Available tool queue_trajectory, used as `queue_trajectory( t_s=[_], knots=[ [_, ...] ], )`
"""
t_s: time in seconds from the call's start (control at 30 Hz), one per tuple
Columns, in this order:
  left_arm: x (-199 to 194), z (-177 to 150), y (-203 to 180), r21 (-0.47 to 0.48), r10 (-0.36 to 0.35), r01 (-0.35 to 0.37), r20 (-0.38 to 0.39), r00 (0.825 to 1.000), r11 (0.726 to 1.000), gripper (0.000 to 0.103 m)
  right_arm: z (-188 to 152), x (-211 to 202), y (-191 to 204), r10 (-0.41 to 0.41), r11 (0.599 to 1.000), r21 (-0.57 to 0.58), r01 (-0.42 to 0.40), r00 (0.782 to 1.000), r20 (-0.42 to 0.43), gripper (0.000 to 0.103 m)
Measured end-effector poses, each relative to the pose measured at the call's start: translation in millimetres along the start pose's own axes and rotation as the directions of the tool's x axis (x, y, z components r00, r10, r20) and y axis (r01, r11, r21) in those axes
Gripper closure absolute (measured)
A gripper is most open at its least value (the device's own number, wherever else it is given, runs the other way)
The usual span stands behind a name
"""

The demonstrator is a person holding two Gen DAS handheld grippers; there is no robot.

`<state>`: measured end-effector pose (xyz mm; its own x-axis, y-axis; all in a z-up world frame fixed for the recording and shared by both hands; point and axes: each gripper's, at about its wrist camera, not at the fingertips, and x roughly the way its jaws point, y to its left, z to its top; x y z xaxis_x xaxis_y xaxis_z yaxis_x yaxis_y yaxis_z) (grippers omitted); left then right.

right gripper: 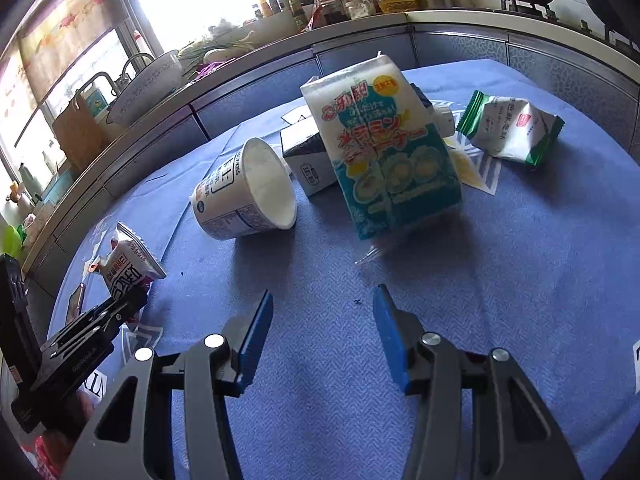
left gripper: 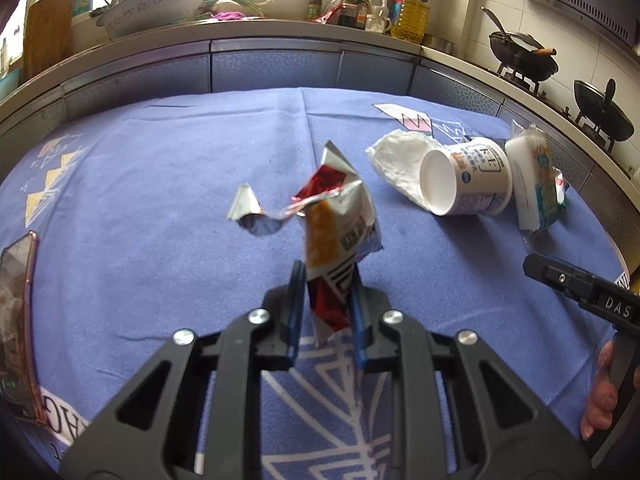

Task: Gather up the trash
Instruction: 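Grasp the red-and-white snack wrapper with the left tool and hold it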

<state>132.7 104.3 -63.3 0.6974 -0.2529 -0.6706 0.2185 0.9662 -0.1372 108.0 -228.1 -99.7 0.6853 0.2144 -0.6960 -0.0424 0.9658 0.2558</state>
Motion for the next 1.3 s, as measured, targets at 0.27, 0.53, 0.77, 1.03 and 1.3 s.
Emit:
queue_trajectory(
  t_s=[0.27,0.53,0.77,1.03,1.3],
  knots=[
    [4.5,-0.4,3.2,-0.028,0.013,-0.014,-0.021,1.000,1.000,0.083,-4.1,0.1,-0.8,0.016,1.000,-0.017,-0.015,0.999,0.031,0.052],
    [-1.3,-2.5,-0.9,-0.007,0.023,-0.023,0.010,1.000,1.000,0.083,-9.8,-8.7,-14.3,0.080,0.997,0.009,-0.081,0.996,0.045,0.052],
    [-1.0,-3.8,-0.4,-0.007,0.032,-0.032,0.009,0.999,0.999,0.083,-12.3,-11.6,-25.0,0.164,0.985,0.052,-0.166,0.985,0.053,0.051],
    [0.8,-3.4,0.6,-0.018,0.052,-0.052,0.004,0.999,0.998,0.083,-11.4,-12.0,-30.5,0.215,0.973,0.077,-0.219,0.975,0.052,0.051],
    [4.9,-2.7,1.9,-0.024,0.060,-0.060,-0.016,0.998,0.998,0.083,-11.1,-13.1,-31.2,0.223,0.970,0.084,-0.227,0.973,0.052,0.051]
  ],
)
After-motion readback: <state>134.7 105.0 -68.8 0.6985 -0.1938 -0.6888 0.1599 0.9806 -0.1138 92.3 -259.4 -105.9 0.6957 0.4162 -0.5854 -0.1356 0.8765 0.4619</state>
